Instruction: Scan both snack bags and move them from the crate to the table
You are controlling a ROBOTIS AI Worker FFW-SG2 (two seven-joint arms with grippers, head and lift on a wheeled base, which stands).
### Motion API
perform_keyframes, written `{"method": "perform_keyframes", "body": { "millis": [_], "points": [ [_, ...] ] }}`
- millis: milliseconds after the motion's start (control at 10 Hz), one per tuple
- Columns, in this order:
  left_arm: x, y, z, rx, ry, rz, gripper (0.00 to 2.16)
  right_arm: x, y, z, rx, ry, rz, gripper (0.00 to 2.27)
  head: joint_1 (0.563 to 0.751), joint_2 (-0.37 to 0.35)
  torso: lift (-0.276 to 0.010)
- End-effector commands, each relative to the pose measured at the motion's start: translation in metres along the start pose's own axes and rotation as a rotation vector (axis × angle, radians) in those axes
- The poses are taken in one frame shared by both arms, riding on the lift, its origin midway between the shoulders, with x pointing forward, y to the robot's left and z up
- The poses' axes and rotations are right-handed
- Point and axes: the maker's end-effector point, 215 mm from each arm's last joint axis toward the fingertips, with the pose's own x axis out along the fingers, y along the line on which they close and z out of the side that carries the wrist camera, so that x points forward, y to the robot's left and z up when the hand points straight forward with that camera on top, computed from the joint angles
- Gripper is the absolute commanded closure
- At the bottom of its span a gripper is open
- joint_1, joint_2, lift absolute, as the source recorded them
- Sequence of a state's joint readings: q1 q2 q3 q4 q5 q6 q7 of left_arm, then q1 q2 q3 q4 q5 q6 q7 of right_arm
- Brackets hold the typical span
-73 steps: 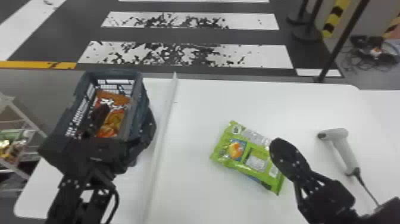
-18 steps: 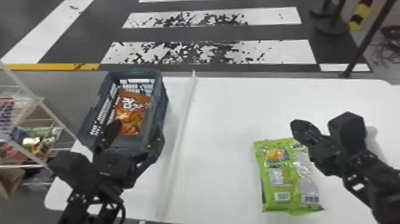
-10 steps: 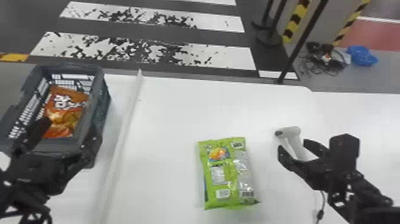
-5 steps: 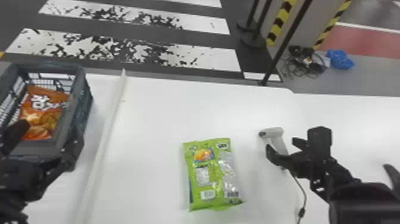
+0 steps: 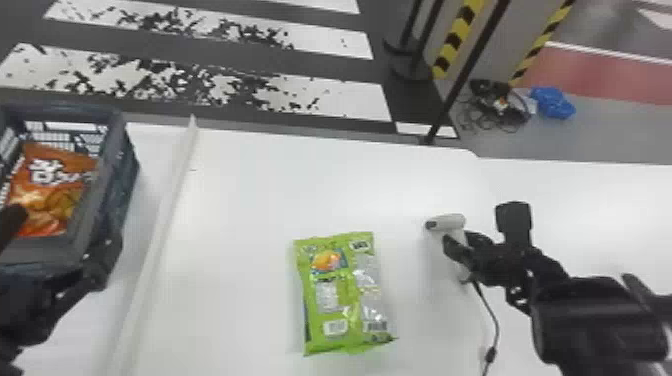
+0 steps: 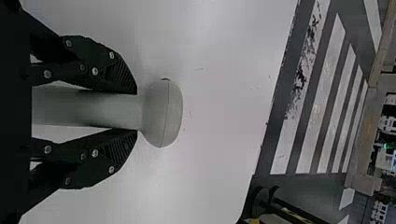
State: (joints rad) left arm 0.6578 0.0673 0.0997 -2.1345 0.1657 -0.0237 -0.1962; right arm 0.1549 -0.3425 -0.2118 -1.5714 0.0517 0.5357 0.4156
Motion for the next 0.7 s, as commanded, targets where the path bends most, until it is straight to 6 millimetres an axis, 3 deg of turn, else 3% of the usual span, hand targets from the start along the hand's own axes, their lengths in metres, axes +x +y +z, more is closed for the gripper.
{"method": "perform_keyframes", "body": {
  "millis": [0,100,300,600],
  "points": [
    [-0.001,0.000,0.000,0.000,0.001,-0.001,0.08,0.002,-0.002,-0.011,0.011,0.046,-0.002,2.24,0.695,-0.235,-0.088],
    [-0.001,-0.001,0.002,0.000,-0.004,0.000,0.08,0.000,-0.001,-0.008,0.006,0.041,-0.002,2.25,0.695,-0.241,-0.088],
    [-0.003,-0.001,0.001,0.001,0.000,-0.001,0.08,-0.025,-0.001,-0.009,0.011,0.070,-0.015,2.25,0.695,-0.243,-0.088],
    [0.001,-0.006,0.005,-0.002,-0.009,-0.012,0.08,-0.099,0.026,-0.016,0.045,0.077,0.040,2.25,0.695,-0.245,-0.088]
  ]
}}
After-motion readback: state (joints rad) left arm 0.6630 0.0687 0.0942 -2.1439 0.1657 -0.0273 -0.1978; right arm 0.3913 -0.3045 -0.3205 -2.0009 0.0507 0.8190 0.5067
